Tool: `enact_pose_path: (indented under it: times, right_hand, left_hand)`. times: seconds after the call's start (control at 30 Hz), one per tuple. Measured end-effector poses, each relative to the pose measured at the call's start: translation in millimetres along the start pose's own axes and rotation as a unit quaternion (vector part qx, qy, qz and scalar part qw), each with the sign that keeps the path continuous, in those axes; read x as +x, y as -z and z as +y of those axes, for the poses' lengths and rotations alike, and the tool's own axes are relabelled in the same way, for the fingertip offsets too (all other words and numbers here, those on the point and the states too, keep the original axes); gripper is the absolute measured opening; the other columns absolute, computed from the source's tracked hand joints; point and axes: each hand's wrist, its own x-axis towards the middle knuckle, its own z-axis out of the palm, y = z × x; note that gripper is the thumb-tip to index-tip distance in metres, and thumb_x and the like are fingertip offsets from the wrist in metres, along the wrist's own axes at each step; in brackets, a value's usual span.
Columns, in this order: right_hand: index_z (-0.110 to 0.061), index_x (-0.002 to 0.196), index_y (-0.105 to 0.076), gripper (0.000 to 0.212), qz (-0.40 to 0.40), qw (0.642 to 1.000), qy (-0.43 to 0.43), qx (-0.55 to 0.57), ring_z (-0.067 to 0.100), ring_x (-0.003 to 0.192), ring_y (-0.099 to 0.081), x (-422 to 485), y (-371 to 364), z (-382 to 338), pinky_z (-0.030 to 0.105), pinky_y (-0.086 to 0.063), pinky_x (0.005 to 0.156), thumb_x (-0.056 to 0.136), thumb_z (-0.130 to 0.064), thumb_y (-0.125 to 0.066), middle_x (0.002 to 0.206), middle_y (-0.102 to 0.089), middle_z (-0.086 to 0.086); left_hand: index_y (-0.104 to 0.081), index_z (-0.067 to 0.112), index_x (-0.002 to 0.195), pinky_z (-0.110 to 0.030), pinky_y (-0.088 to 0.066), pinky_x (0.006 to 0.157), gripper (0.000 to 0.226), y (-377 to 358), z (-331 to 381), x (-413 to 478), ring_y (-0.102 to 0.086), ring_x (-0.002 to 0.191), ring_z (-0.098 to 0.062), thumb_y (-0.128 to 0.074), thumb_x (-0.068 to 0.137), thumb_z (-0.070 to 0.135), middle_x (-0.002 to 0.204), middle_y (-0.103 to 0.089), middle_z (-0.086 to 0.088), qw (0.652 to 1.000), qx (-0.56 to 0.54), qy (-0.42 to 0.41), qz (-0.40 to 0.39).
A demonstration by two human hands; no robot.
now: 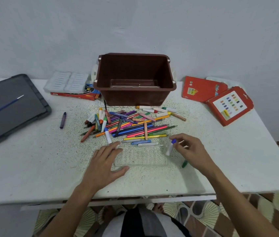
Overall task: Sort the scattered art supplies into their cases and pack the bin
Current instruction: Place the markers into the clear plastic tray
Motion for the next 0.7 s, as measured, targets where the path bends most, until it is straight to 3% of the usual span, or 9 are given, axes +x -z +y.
enact_pose_path:
  times: [0.07,0.17,0.3,0.53,0.7]
  right_hand:
    - [-0.026,0.101,-0.072,0.024,-0.038,0.999,0.002,-0.039,0.010,0.072,-0.060,0,-3,5,0.018,-0.050,0.064,0.092,-0.006,-0.063,0.094,-0.069,-0.003]
    - [-0.031,0.103,-0.067,0.026,-0.063,0.993,0.016,-0.097,0.010,0.076,-0.061,0,-9,9,0.020,-0.051,0.069,0.092,-0.008,-0.062,0.094,-0.066,-0.010]
    - [-0.025,0.113,-0.067,0.028,-0.058,0.985,0.040,-0.155,0.006,0.079,-0.060,-1,-16,6,0.024,-0.051,0.072,0.092,-0.008,-0.060,0.094,-0.060,-0.018]
    - [-0.021,0.125,-0.065,0.033,-0.059,0.975,0.085,-0.198,0.005,0.076,-0.058,-6,-28,12,0.014,-0.042,0.069,0.092,-0.014,-0.062,0.095,-0.055,-0.013]
    - [-0.016,0.129,-0.062,0.033,-0.032,0.972,0.102,-0.208,0.005,0.079,-0.057,-9,-31,17,0.021,-0.046,0.074,0.096,-0.014,-0.060,0.099,-0.055,-0.008]
  left_hand:
    - [-0.062,0.017,0.124,-0.042,-0.046,0.094,0.061,0,0,0,-0.052,0.119,-0.019,-0.062,0.083,0.062,0.142,-0.049,0.005,1.000,0.001,0.003,-0.003]
    - [-0.057,0.019,0.131,-0.041,-0.046,0.095,0.063,2,2,0,-0.051,0.121,-0.019,-0.061,0.084,0.062,0.143,-0.048,0.005,1.000,0.005,0.004,-0.007]
    - [-0.056,0.023,0.135,-0.043,-0.045,0.095,0.062,2,3,0,-0.050,0.121,-0.021,-0.059,0.085,0.061,0.143,-0.047,0.002,1.000,0.013,0.001,-0.016]
    - [-0.057,0.020,0.135,-0.042,-0.043,0.095,0.064,2,4,0,-0.049,0.121,-0.023,-0.055,0.087,0.062,0.142,-0.047,-0.002,0.999,0.031,0.000,-0.021]
    - [-0.057,0.019,0.135,-0.042,-0.043,0.095,0.065,2,4,0,-0.049,0.122,-0.022,-0.054,0.087,0.063,0.142,-0.047,-0.001,0.999,0.031,0.004,-0.024]
